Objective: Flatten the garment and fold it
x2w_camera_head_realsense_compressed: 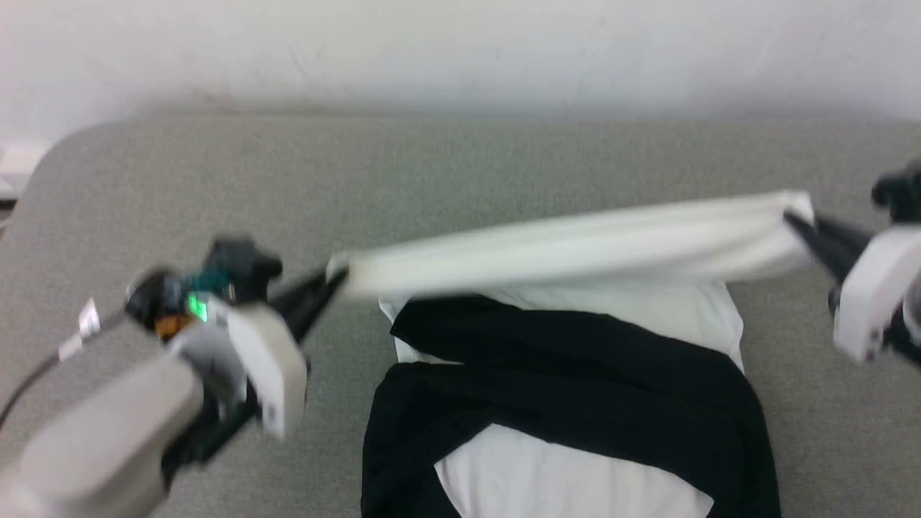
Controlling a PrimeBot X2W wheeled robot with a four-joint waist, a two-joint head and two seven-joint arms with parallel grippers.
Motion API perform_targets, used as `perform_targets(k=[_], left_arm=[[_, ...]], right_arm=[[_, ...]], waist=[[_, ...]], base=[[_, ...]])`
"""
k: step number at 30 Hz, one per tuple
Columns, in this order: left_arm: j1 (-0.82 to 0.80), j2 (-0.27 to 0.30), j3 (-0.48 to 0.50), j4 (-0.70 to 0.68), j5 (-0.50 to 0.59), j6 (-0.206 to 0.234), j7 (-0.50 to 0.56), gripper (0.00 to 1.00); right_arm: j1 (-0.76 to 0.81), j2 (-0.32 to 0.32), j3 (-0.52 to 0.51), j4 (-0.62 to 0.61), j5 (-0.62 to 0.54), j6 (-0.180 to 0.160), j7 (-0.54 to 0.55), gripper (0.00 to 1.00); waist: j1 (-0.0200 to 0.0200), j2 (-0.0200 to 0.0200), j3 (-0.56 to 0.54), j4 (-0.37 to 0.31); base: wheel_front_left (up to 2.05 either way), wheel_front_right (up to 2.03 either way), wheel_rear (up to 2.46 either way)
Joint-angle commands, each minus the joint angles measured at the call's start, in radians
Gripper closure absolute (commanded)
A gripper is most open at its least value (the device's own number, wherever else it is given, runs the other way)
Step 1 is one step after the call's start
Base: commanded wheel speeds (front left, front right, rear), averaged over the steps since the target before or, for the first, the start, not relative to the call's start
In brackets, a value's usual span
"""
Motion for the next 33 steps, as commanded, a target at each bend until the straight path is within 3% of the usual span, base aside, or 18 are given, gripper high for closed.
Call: perform_targets(k=[1, 5, 11, 24, 30, 31, 32, 33], left_arm=[[0.053, 0.039, -0.011, -0.048, -0.012, 0.029, 0.013, 1.0], [0.177, 0.123, -0.051, -0.206, -0.029, 0.1, 0.049, 1.0], [0.295, 0.174, -0.134, -0.318, -0.035, 0.136, 0.107, 1.0], [0.358, 0.142, -0.222, -0.262, -0.022, 0.093, 0.181, 1.0], [0.366, 0.103, -0.239, -0.208, 0.012, 0.065, 0.184, 1.0], [0.368, 0.097, -0.242, -0.198, 0.018, 0.059, 0.185, 0.95], [0.371, 0.092, -0.244, -0.188, 0.021, 0.051, 0.186, 0.59], [0.375, 0.088, -0.245, -0.18, 0.018, 0.049, 0.185, 0.0]], right_arm=[[0.058, -0.02, -0.013, -0.031, 0.01, -0.003, 0.014, 1.0], [0.228, -0.059, -0.044, -0.149, 0.032, -0.003, 0.086, 1.0], [0.444, -0.094, -0.073, -0.283, 0.038, -0.003, 0.216, 1.0], [0.637, -0.114, -0.097, -0.384, 0.034, -0.003, 0.428, 1.0], [0.659, -0.116, -0.078, -0.406, 0.017, -0.003, 0.451, 1.0], [0.659, -0.113, -0.075, -0.405, 0.013, -0.003, 0.447, 0.48], [0.66, -0.111, -0.069, -0.406, 0.013, -0.003, 0.444, 0.0], [0.659, -0.111, -0.062, -0.409, 0.011, -0.003, 0.44, 0.0]], waist=[[0.0004, -0.0001, -0.072, -0.005], [0.0004, -0.0001, -0.099, -0.007], [0.0004, -0.0001, -0.094, -0.008], [0.0004, -0.0001, -0.085, 0.002], [0.0004, -0.0001, -0.082, 0.003], [0.0004, -0.0001, -0.082, 0.003], [0.0004, -0.0001, -0.083, 0.003], [0.0004, -0.0001, -0.084, 0.004]], base=[[0.0, 0.0, 0.0], [0.0, 0.0, 0.0], [0.0, 0.0, 0.0], [0.0, 0.0, 0.0], [0.0, 0.0, 0.0], [0.0, 0.0, 0.0], [0.0, 0.0, 0.0], [0.0, 0.0, 0.0]])
